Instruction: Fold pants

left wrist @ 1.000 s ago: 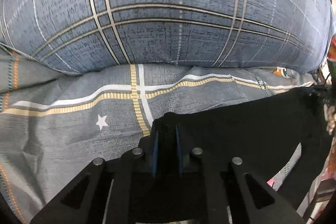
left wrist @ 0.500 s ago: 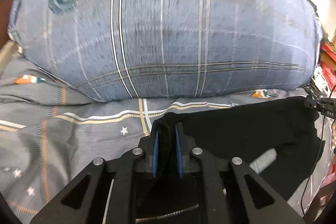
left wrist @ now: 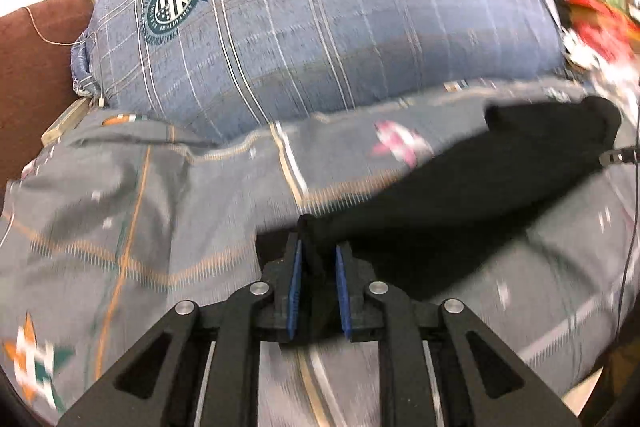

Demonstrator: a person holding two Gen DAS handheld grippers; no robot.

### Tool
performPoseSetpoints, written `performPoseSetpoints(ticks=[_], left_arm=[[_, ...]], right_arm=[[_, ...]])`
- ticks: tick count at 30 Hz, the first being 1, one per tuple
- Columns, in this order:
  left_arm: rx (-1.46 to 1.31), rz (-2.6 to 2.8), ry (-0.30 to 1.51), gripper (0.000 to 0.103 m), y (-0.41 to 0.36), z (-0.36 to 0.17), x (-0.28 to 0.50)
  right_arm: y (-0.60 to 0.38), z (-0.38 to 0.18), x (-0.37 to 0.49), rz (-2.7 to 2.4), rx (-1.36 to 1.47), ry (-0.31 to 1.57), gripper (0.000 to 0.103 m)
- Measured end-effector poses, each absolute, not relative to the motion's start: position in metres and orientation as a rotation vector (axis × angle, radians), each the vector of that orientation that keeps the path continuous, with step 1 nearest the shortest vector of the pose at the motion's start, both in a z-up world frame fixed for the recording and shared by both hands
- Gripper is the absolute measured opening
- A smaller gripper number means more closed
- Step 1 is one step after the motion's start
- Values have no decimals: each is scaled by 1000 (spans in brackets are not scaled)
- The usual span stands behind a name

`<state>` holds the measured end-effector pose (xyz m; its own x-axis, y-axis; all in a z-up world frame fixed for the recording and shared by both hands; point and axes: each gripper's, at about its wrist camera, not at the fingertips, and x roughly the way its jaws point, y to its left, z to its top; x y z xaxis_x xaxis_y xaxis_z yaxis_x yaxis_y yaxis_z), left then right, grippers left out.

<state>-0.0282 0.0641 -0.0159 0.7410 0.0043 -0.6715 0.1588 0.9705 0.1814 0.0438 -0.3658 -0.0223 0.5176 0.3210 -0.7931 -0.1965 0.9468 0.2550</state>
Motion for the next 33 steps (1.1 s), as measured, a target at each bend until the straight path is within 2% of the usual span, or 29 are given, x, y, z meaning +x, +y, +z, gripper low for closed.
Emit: performPoseSetpoints(ticks=[3, 5, 7, 9, 11, 15, 20, 22, 26, 27, 28, 30, 33], left_arm=[[244, -59, 759, 18, 69, -28, -55], [190, -38, 794, 19, 83, -33, -68], [115, -2, 819, 19, 103, -33, -77], [21, 29, 829, 20, 126, -28, -80], [-74, 35, 829, 24, 147, -21, -75], [-327, -64, 869, 47, 166, -17, -51], [-698, -287, 921, 48, 166, -32, -18], [-793, -349, 930, 53, 162, -39, -9], [-819, -344, 955, 55, 152, -45, 3], [-804, -337, 952, 51, 150, -44, 6], [-777, -349, 942, 35, 147, -40, 10], [-717, -350, 934, 13, 143, -33, 18], [-492, -255, 854, 12, 133, -2, 25]], right_arm=[[-375, -45, 19, 268, 181, 1017, 9], [-382, -49, 3, 239, 204, 990, 13], [-389, -47, -7, 201, 234, 983, 37], [-393, -41, -18, 172, 247, 949, 47], [-393, -34, -21, 175, 262, 929, 47], [-379, -25, -17, 213, 272, 910, 50], [-353, -29, -18, 273, 287, 912, 50], [-344, -33, -19, 287, 276, 920, 50], [-337, -38, -20, 301, 271, 927, 52], [-337, -40, -20, 302, 278, 928, 53], [-338, -42, -20, 300, 286, 928, 53], [-336, -44, -18, 293, 295, 931, 53], [-336, -48, -17, 284, 305, 938, 53]])
